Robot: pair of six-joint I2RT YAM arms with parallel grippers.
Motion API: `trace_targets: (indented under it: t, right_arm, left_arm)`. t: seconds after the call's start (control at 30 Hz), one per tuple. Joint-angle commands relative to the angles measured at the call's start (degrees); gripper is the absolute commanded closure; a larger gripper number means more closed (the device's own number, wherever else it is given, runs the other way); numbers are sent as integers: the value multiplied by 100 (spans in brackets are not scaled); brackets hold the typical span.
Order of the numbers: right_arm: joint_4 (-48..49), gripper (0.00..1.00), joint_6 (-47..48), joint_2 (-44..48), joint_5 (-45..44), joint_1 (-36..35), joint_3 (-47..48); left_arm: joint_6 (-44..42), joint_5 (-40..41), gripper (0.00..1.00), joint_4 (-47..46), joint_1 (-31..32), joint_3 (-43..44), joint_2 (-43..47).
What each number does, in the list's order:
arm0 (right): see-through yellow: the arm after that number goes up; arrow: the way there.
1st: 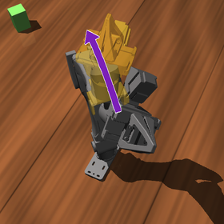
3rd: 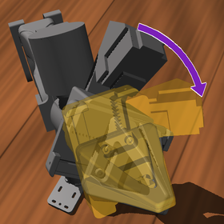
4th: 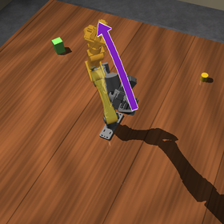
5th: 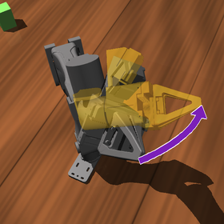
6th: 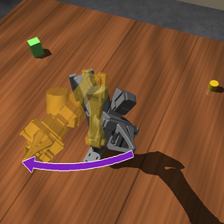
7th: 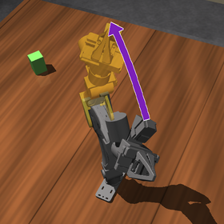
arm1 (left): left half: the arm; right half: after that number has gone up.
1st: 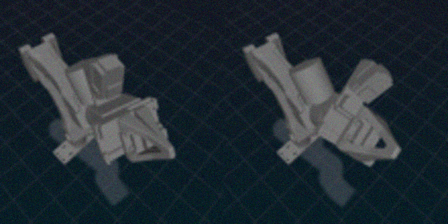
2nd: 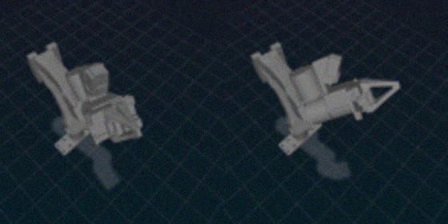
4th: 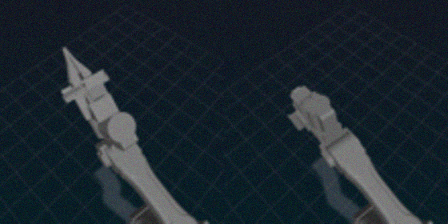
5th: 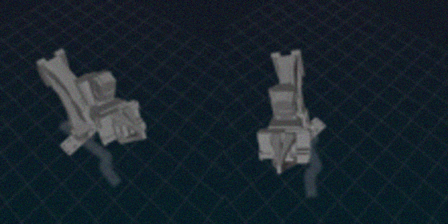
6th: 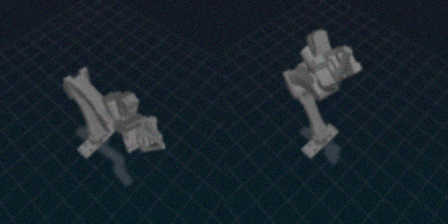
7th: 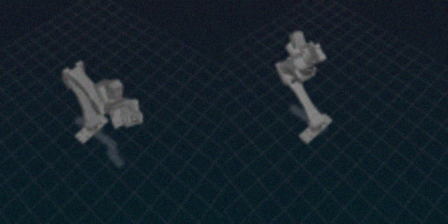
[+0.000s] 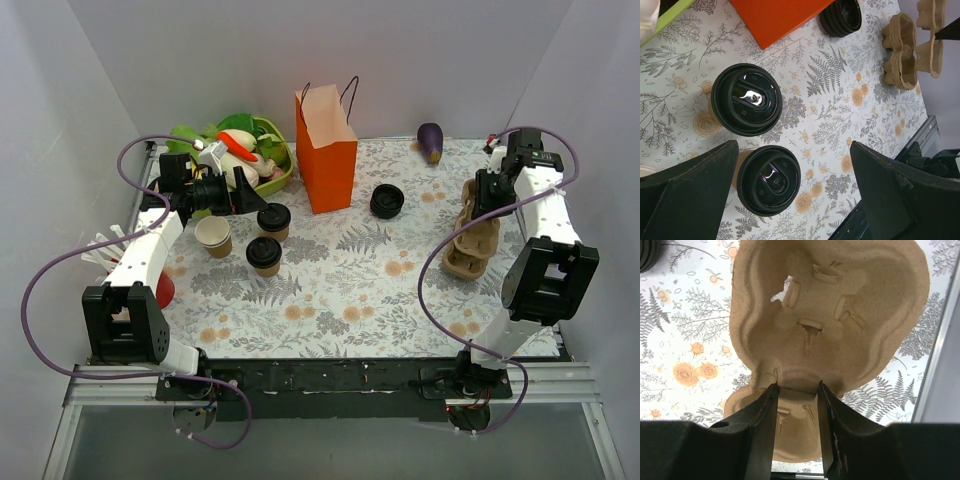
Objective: Pack the takeout coffee
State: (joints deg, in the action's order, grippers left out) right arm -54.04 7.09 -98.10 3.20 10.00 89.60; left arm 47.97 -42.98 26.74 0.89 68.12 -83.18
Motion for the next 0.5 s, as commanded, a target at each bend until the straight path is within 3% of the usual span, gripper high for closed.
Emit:
trace_targets:
  t: [0.0, 0.17, 0.37, 0.47]
  right_arm:
    - [-107, 96, 398, 186, 531, -16, 84]
    - [-247, 96, 845, 283, 1138, -217, 321]
    - [-265, 96, 1145, 433, 1586, -1533, 172]
    - [-72, 96, 857, 319, 1657, -1965, -100]
  left_arm:
    - [2, -140, 5, -108, 17, 132, 144]
    - [2, -175, 5, -108, 26, 132, 205]
    - [11, -176, 5, -134, 43, 167, 232]
    - [-24, -158, 5, -125, 43, 237, 241]
